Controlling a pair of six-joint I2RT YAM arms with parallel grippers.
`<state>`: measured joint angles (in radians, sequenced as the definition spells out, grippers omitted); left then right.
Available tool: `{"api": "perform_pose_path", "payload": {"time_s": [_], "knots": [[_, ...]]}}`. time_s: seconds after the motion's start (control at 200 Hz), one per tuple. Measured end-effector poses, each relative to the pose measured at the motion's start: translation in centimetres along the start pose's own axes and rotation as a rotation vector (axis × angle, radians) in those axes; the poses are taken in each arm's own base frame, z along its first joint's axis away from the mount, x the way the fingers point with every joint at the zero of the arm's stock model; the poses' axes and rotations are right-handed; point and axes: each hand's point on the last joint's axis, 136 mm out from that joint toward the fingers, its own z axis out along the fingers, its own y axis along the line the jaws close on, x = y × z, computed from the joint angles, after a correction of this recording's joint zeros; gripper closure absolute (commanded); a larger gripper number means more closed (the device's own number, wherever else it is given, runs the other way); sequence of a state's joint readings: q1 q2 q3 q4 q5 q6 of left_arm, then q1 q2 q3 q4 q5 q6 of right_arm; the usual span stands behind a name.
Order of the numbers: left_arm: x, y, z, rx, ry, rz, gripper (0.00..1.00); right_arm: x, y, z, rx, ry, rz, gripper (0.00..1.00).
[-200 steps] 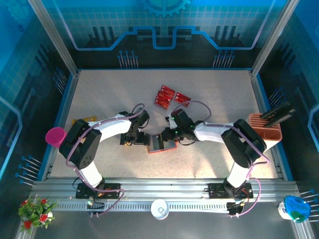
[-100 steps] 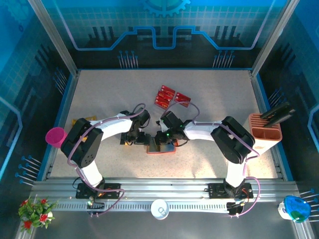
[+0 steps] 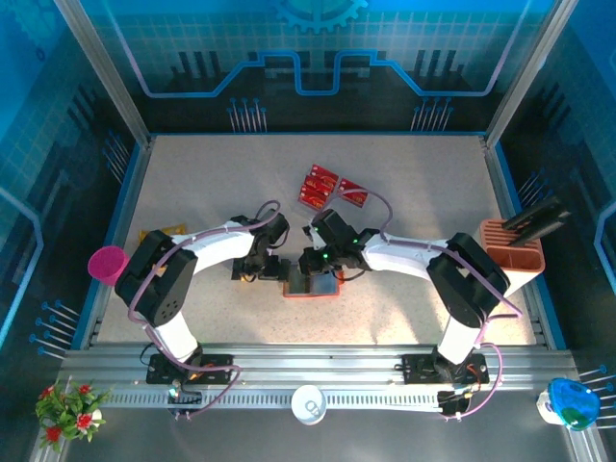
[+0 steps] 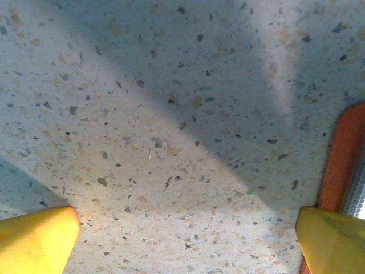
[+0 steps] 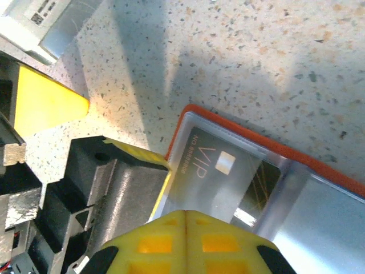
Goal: Put the credit cards into the card holder
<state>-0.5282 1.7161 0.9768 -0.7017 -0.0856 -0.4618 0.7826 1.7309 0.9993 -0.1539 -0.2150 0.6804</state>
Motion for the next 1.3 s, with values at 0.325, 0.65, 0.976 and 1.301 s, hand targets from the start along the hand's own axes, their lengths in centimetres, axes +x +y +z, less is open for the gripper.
{"api": "perform_pose_path", "payload": {"time_s": [0.325, 0.65, 0.976, 1.301], "knots": [[0.0, 0.0, 0.0, 0.002, -0.003, 0.000, 0.01, 2.0, -2.7, 0.3, 0.106, 0.054, 0.032, 0.97], [0.0, 0.0, 0.0, 0.002, -0.004, 0.000, 0.01, 2.6, -3.5, 1.6, 0.128, 0.088, 0.041, 0.97], [0.0, 0.0, 0.0, 0.002, -0.004, 0.000, 0.01, 2.5, -2.8, 2.3, 0.137, 0.115, 0.031, 0.98], [0.0, -0.1, -0.1, 0.005, -0.006, 0.002, 0.01, 2.4, -2.5, 1.9, 0.144, 0.116, 0.027, 0.87]]}}
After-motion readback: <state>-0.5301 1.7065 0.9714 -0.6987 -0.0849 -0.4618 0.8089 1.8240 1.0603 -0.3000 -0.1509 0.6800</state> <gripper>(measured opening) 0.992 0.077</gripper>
